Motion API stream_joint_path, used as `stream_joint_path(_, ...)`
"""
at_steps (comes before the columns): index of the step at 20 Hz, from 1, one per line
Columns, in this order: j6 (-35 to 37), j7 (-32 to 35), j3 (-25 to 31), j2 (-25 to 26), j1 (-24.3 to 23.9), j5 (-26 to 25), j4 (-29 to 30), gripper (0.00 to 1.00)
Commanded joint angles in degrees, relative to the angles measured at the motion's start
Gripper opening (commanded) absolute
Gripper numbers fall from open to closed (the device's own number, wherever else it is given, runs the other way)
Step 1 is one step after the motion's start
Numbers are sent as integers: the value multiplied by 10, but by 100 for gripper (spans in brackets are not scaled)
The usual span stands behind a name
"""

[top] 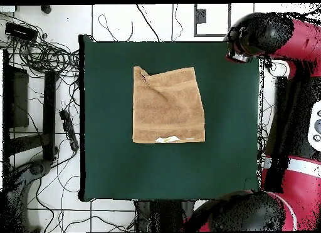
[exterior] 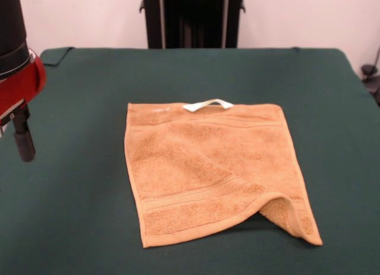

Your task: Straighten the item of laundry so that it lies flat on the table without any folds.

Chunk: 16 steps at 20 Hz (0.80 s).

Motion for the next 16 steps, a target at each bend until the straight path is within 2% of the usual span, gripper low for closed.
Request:
stream_joint_path(1, -48, 237, -56, -10, 18, 46, 138, 100)
stream_joint_path(6, -97, 260, -79, -31, 11, 68, 198, 100)
stream_joint_path(16, -162, 287, -123, -57, 30, 103, 274, 100)
